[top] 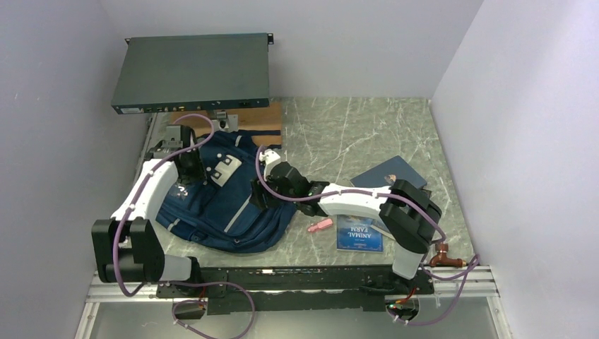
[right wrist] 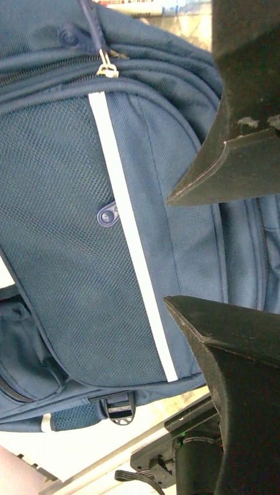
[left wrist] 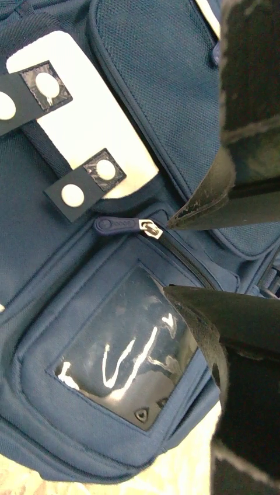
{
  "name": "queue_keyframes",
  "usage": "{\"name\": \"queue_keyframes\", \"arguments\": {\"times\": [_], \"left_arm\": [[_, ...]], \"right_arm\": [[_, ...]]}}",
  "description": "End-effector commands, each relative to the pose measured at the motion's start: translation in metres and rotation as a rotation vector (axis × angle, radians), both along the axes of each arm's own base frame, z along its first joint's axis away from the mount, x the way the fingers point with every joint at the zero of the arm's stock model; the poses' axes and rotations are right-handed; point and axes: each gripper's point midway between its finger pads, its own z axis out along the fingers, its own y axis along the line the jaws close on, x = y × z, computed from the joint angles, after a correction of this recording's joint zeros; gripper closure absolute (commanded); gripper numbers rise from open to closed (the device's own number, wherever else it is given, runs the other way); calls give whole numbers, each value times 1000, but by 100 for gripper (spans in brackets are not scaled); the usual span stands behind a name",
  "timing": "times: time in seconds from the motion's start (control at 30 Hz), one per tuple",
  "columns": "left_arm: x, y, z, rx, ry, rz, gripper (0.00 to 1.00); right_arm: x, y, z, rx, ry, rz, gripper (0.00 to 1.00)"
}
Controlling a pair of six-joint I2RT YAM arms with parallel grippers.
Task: Pack the student bag
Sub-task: Unzip the student bag at the center of the board.
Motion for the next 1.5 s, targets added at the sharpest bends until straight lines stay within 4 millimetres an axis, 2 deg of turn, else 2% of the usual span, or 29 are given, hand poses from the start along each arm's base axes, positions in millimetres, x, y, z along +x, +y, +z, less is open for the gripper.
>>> {"name": "queue_keyframes", "arguments": {"times": [0.0, 0.07, 0.17, 0.3, 0.4, 0.5, 0.63, 0.73, 0.97, 1.13, 1.27, 1.33, 1.47], "left_arm": [[21, -8, 10, 38, -34, -16, 57], [22, -12, 11, 43, -39, -9, 57], [22, -15, 10, 27, -51, 32, 46], [28, -17, 8, 38, -88, 74, 45], [35, -19, 5, 65, -86, 71, 49], [38, -20, -8, 85, -39, 76, 57], [33, -19, -27, 95, 23, 91, 62], [29, -16, -32, 111, 45, 102, 64], [18, -7, -31, 141, 42, 147, 67], [25, -5, -34, 155, 63, 148, 64], [29, -6, -37, 151, 59, 145, 68], [28, -6, -37, 149, 50, 152, 75], [24, -3, -22, 167, -9, 167, 90]], "right_arm": [[1, 15, -1, 16, 9, 36, 41], [1, 12, -10, 0, 14, 33, 41], [0, 5, -22, -22, 17, 19, 41], [-5, -5, -42, -48, 41, 6, 41], [-9, -9, -48, -43, 52, 3, 42], [-11, -11, -50, -37, 60, 4, 42], [-13, -10, -48, -21, 61, 12, 42], [-14, -10, -48, -18, 60, 13, 42], [-14, -11, -50, -19, 57, 14, 42], [-15, -12, -51, -22, 58, 14, 42], [-14, -12, -52, -24, 58, 13, 42], [-14, -12, -52, -24, 58, 14, 42], [-14, -12, -54, -29, 62, 11, 42]]}}
